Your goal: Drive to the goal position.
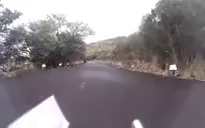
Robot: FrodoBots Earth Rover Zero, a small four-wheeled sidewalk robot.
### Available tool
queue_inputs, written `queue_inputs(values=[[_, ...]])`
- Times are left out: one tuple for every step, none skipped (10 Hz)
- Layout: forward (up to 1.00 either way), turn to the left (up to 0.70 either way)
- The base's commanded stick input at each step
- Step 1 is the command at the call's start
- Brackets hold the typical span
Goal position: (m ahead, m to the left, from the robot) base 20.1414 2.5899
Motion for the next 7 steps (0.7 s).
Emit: queue_inputs(values=[[1.00, 0.00], [1.00, 0.00], [1.00, 0.00], [1.00, 0.00], [1.00, 0.00], [1.00, 0.00], [1.00, 0.00]])
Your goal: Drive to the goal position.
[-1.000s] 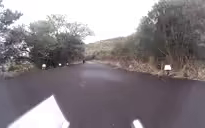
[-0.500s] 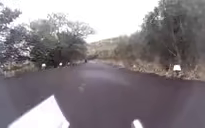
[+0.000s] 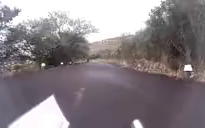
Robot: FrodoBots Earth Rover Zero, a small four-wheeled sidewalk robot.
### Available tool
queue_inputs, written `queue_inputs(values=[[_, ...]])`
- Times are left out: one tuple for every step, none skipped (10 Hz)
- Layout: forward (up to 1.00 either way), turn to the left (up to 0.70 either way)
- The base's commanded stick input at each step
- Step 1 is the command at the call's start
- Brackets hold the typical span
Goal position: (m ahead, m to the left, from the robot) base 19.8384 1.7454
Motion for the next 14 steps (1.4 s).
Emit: queue_inputs(values=[[1.00, 0.00], [1.00, 0.00], [1.00, 0.00], [1.00, 0.00], [1.00, 0.00], [1.00, 0.00], [1.00, 0.00], [1.00, 0.00], [1.00, 0.00], [1.00, 0.00], [1.00, 0.00], [1.00, 0.00], [1.00, 0.00], [1.00, 0.00]])
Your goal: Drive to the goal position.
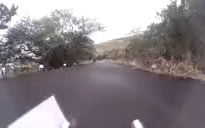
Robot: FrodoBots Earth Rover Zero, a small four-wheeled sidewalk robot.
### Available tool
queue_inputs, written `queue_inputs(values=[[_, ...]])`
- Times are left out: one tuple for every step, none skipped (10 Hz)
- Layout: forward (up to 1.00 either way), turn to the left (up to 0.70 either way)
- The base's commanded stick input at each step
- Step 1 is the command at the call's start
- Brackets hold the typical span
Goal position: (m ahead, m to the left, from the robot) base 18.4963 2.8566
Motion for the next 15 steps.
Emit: queue_inputs(values=[[1.00, -0.07], [1.00, -0.28], [1.00, -0.40], [1.00, -0.40], [1.00, -0.40], [1.00, -0.40], [1.00, -0.40], [1.00, -0.40], [1.00, 0.00], [1.00, 0.00], [1.00, 0.00], [1.00, 0.00], [1.00, 0.00], [1.00, 0.00], [1.00, 0.00]])
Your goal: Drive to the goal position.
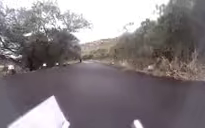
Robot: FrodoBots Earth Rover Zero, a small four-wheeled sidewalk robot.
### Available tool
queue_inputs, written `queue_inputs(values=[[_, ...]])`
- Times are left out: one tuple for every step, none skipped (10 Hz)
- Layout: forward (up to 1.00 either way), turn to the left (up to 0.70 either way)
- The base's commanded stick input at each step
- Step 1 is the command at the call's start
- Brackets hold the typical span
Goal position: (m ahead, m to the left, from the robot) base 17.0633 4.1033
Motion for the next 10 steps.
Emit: queue_inputs(values=[[1.00, -0.08], [1.00, -0.40], [1.00, -0.40], [1.00, -0.32], [1.00, -0.13], [1.00, 0.00], [1.00, 0.00], [1.00, 0.00], [1.00, 0.00], [1.00, 0.00]])
